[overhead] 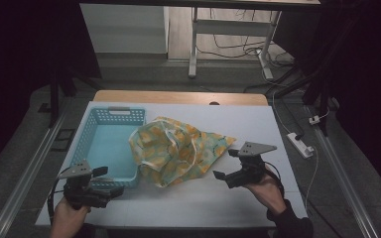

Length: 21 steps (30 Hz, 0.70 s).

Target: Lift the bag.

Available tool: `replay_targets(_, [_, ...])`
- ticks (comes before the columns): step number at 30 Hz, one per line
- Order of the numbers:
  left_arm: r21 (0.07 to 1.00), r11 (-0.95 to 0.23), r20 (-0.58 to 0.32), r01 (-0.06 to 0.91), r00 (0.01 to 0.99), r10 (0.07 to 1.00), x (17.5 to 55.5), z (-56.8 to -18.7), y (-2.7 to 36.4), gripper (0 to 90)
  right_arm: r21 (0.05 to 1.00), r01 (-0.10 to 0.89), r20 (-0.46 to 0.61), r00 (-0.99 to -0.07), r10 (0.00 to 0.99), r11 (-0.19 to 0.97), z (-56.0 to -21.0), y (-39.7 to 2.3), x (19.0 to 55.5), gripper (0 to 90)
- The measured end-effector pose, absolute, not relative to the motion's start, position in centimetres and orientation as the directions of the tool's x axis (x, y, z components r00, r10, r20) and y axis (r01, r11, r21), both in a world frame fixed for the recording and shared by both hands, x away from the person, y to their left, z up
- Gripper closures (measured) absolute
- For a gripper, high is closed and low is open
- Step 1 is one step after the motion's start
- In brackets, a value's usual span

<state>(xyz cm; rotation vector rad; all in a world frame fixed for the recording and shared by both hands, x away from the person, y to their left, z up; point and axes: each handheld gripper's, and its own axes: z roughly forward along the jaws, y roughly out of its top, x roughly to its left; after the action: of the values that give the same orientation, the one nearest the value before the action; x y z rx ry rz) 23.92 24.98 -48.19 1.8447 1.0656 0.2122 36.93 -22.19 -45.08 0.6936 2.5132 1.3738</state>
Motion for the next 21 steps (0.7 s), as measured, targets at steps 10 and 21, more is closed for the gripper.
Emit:
replay_targets(10, [0.802,-0.140,-0.273,0.581,0.565,0.779,21.7,-49.0,26.3,0.0,0.837,0.337,0.038,-0.820,0.571,0.430,-46.5,-26.5,34.9,2.2])
replay_targets(21, [0.768,-0.165,-0.255,0.618,0.533,0.807,20.5,-50.6,27.2,0.0,0.802,0.419,0.031,-0.741,0.671,0.426,-48.5,-30.3,32.9,2.1])
